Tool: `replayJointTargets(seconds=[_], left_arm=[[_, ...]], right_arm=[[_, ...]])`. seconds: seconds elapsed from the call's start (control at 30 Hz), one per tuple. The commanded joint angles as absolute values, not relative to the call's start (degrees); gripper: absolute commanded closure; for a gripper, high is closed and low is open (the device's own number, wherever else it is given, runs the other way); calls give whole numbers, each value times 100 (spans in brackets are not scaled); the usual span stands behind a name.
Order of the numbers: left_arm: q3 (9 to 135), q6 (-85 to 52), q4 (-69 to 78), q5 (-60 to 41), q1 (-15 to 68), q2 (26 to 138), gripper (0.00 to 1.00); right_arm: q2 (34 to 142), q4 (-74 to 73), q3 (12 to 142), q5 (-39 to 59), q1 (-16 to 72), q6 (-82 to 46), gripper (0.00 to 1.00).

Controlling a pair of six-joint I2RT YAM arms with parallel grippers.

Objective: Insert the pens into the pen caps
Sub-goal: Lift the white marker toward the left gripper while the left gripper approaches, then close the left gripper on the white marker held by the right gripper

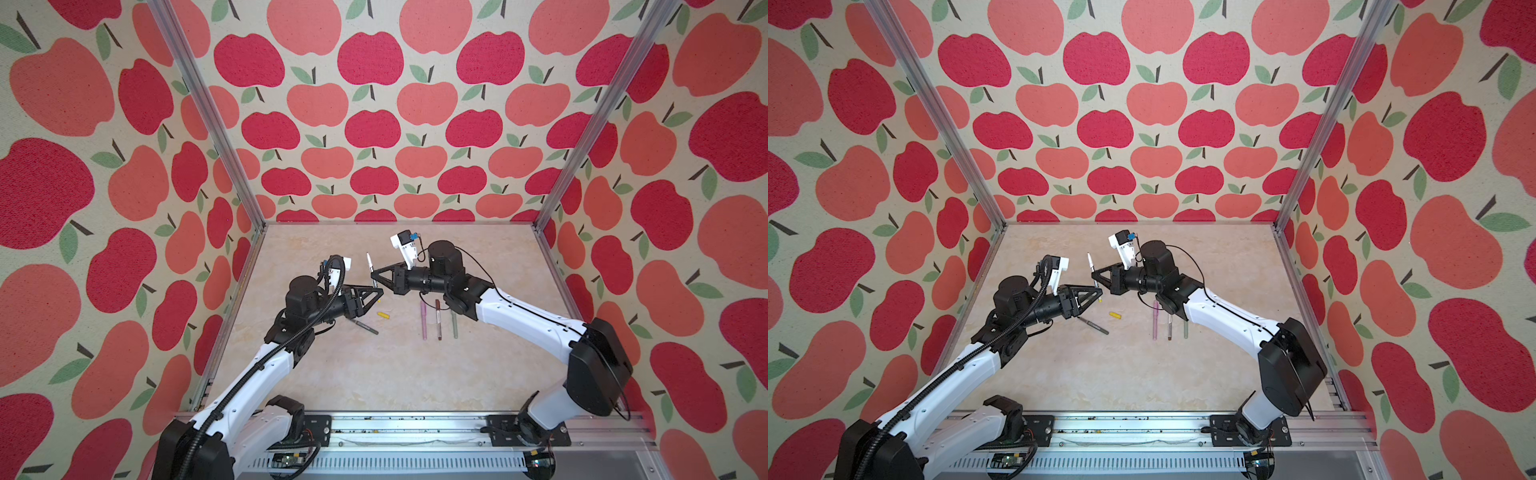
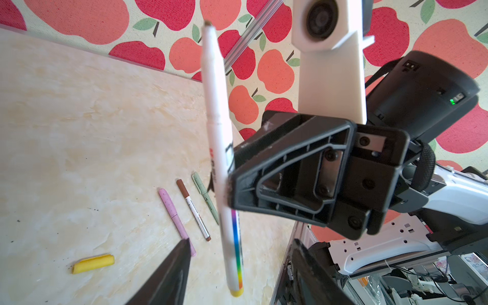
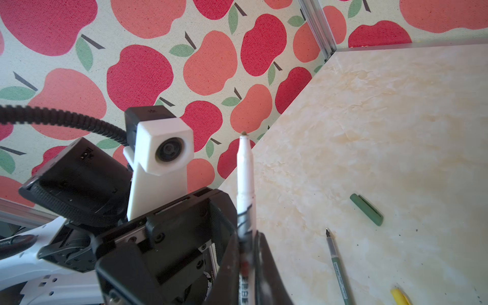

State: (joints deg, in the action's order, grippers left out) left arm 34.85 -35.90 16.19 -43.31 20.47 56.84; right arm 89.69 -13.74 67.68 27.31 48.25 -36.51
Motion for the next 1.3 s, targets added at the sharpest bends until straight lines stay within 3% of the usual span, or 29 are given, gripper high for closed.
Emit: replayJointTargets(seconds=[0.0, 0.87, 1.13, 1.27], left_arm=[[3489, -3643, 1964, -4289, 2065, 5760, 46], [3639, -3504, 1652, -3959, 2066, 5794, 98], [3733, -3204, 821, -3647, 1954, 5461, 100], [3803, -3021, -106, -3239, 1812, 5121, 100]], right_arm=[[8955, -1687, 6726, 2876, 4808, -3799, 97], [8943, -1567, 6723, 2831, 4801, -3665, 96], [8804, -1102, 6790, 2469, 4798, -3546, 74], [8739, -521, 6830, 1842, 4797, -3664, 63]])
